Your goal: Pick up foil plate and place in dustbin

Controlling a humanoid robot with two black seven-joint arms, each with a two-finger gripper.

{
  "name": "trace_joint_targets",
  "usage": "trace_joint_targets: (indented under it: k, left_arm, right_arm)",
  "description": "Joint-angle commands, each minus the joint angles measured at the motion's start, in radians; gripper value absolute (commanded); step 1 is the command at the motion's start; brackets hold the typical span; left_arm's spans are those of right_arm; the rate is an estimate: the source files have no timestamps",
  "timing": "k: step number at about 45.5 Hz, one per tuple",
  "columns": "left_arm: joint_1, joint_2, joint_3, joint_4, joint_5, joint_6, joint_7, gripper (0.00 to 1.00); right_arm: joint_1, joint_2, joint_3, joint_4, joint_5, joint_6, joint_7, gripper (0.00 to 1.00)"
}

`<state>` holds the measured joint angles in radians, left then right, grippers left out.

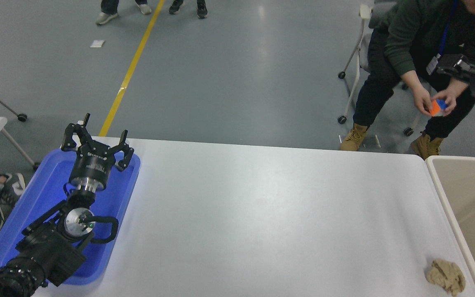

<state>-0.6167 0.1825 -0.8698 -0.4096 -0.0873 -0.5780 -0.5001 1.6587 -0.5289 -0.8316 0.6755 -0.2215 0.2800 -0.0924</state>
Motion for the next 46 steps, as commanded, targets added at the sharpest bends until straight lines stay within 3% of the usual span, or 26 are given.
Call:
trace_joint_targets:
  k: [1, 10, 21, 31, 46]
  left_arm:
    - [0.002, 0.0, 0.0, 0.0, -0.002, 0.0, 0.0, 1.0]
    - [0.002, 0.0, 0.0, 0.0, -0.002, 0.0, 0.0, 1.0]
    - [0.002, 0.0, 0.0, 0.0, -0.002, 0.001, 0.0, 1.0]
    - [0.002, 0.0, 0.0, 0.0, 0.0, 0.001, 0.0, 1.0]
    - [0.002, 0.0, 0.0, 0.0, -0.002, 0.001, 0.0, 1.0]
  right_arm:
    - [0.182, 0.147, -0.147, 0.104, -0.01, 0.185, -0.001, 1.0]
    - [0.283, 0.155, -0.164, 0.263, -0.01, 0.387, -0.001, 1.0]
    - [0.407, 0.15, -0.26, 0.453, -0.002, 0.499, -0.001, 1.0]
    - [0.515, 0.144, -0.346, 0.605, 0.001, 0.505, -0.001, 1.0]
    - [0.524, 0.15, -0.348, 0.627, 0.002, 0.505, -0.001, 1.0]
